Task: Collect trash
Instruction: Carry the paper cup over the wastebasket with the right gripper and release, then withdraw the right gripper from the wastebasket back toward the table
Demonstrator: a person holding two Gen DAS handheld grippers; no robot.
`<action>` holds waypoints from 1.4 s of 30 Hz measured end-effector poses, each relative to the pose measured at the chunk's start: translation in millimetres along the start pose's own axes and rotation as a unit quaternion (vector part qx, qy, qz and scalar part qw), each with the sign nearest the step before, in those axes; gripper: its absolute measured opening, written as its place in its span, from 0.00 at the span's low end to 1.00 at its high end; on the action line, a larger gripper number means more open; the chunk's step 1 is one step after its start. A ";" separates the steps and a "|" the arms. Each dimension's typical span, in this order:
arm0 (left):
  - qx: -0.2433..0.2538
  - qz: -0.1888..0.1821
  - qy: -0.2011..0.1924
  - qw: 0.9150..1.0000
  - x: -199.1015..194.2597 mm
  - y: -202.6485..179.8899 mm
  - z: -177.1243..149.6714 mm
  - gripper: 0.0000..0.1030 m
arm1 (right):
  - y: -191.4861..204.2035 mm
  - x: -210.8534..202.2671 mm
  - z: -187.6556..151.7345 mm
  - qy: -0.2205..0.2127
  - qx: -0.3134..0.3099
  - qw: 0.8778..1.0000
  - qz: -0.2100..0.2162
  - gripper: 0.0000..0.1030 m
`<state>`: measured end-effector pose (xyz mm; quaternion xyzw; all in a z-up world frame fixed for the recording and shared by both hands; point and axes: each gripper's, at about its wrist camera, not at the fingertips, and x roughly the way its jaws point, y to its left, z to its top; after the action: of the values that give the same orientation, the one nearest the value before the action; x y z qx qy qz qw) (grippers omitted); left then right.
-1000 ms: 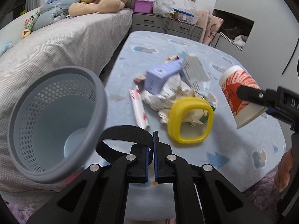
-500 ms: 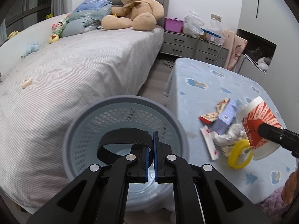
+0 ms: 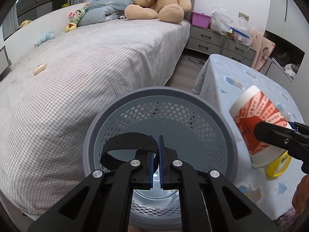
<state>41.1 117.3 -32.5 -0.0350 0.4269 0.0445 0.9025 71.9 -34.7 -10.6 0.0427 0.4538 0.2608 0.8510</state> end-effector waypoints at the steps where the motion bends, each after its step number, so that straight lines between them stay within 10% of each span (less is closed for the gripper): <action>1: -0.002 0.003 0.002 1.000 1.7 2.2 -0.5 0.04 | 0.4 4.8 0.5 0.004 0.001 1.000 0.006 0.61; 13: -0.018 0.015 0.025 0.999 15.0 14.8 -5.1 0.05 | 0.6 35.6 -3.5 0.036 -0.011 0.999 0.015 0.62; 25: -0.033 0.032 0.017 0.999 11.2 19.6 -4.1 0.58 | -3.1 33.1 -2.5 0.029 0.000 0.999 0.020 0.63; 42: -0.041 0.043 0.017 0.998 10.4 23.6 -5.1 0.63 | 1.9 32.9 -6.0 0.025 -0.011 1.000 0.012 0.64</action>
<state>41.2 140.8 -44.4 -0.0539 0.4408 0.1003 0.8903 81.2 -18.1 -38.1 0.0321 0.4719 0.2764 0.8366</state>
